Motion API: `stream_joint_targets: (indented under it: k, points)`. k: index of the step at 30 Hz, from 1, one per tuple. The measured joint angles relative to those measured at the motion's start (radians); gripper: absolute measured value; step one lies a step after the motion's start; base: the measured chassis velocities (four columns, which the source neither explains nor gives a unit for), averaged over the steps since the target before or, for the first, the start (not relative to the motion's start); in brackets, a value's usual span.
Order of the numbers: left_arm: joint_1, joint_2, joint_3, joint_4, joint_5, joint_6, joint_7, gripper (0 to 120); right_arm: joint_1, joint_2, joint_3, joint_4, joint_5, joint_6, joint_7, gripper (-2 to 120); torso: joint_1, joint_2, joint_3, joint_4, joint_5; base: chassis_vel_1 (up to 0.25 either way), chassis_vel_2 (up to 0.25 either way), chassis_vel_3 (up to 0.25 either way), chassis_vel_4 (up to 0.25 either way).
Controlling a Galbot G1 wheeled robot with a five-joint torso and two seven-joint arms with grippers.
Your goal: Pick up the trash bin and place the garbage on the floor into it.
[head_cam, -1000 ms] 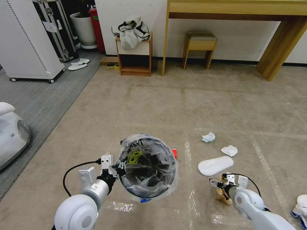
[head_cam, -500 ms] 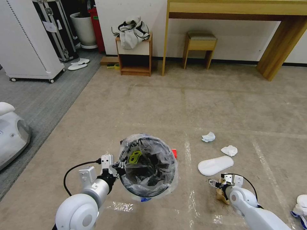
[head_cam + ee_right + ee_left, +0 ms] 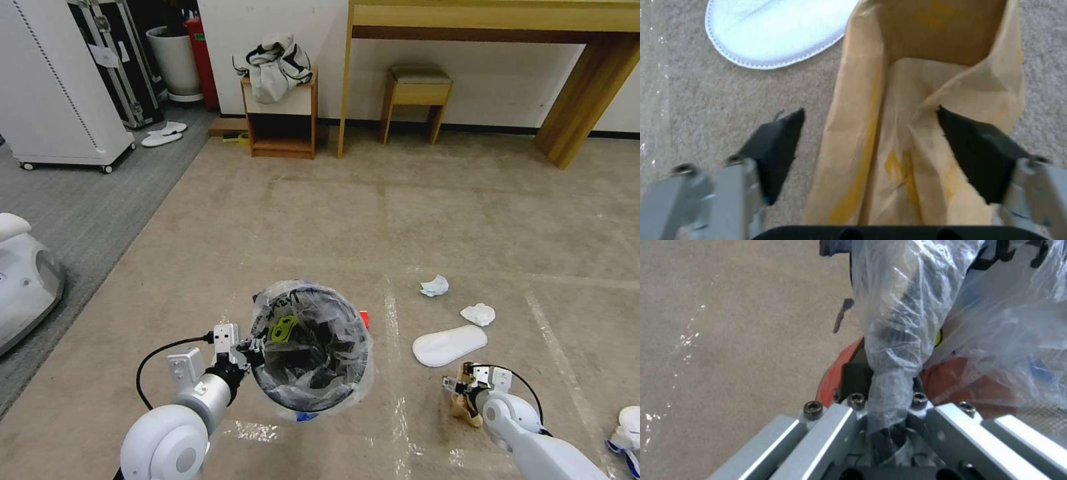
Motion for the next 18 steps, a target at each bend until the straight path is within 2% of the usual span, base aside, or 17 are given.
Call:
stream_joint_targets:
  k: [1, 5, 7, 8, 10, 11, 14, 15, 17, 18]
  points:
    - [0.006, -0.005, -0.001, -0.003, 0.007, 0.0, 0.001, 1, 0.0, 0.001, -0.002, -0.002, 0.0, -0.001, -0.001, 65, 0.0, 0.0, 0.0, 0.0001, 0.0, 0.0, 0.0, 0.0, 0.0]
    - [0.013, -0.011, -0.002, -0.007, 0.013, -0.001, 0.004, 1, 0.001, 0.003, -0.004, -0.005, -0.001, -0.001, -0.002, 61, 0.0, 0.0, 0.0, 0.0001, 0.0, 0.0, 0.0, 0.0, 0.0]
    - [0.022, -0.019, -0.006, -0.011, 0.023, -0.003, 0.009, 1, 0.005, 0.008, -0.01, -0.016, -0.005, -0.001, -0.005, 47, 0.0, 0.0, 0.0, 0.0, 0.0, 0.0, 0.0, 0.0, 0.0]
    - [0.022, -0.019, -0.006, -0.011, 0.023, -0.003, 0.009, 1, 0.005, 0.008, -0.01, -0.016, -0.005, -0.001, -0.005, 47, 0.0, 0.0, 0.0, 0.0, 0.0, 0.0, 0.0, 0.0, 0.0]
    - [0.033, -0.029, -0.014, -0.017, 0.035, -0.004, 0.014, 1, 0.013, 0.016, -0.017, -0.031, -0.01, 0.001, -0.006, 33, 0.0, 0.0, 0.0, 0.0001, 0.0, 0.0, 0.0, 0.0, 0.0]
    - [0.033, -0.029, -0.014, -0.017, 0.035, -0.004, 0.014, 1, 0.013, 0.016, -0.017, -0.031, -0.01, 0.001, -0.006, 33, 0.0, 0.0, 0.0, 0.0001, 0.0, 0.0, 0.0, 0.0, 0.0]
    - [0.039, -0.037, -0.017, -0.019, 0.045, -0.007, 0.019, 1, 0.014, 0.023, -0.019, -0.034, -0.017, 0.006, -0.005, 20, 0.0, 0.0, 0.0, 0.0, 0.0, 0.0, 0.0, 0.0, 0.0]
    - [0.039, -0.037, -0.017, -0.019, 0.045, -0.007, 0.019, 1, 0.014, 0.023, -0.019, -0.034, -0.017, 0.006, -0.005, 20, 0.0, 0.0, 0.0, 0.0, 0.0, 0.0, 0.0, 0.0, 0.0]
    - [0.042, -0.041, -0.018, -0.02, 0.049, -0.007, 0.021, 1, 0.011, 0.024, -0.018, -0.029, -0.021, 0.009, -0.004, 10, 0.0, 0.0, 0.0, 0.0, 0.0, 0.0, 0.0, 0.0, 0.0]
    - [0.042, -0.041, -0.018, -0.02, 0.049, -0.007, 0.021, 1, 0.011, 0.024, -0.018, -0.029, -0.021, 0.009, -0.004, 10, 0.0, 0.0, 0.0, 0.0, 0.0, 0.0, 0.0, 0.0, 0.0]
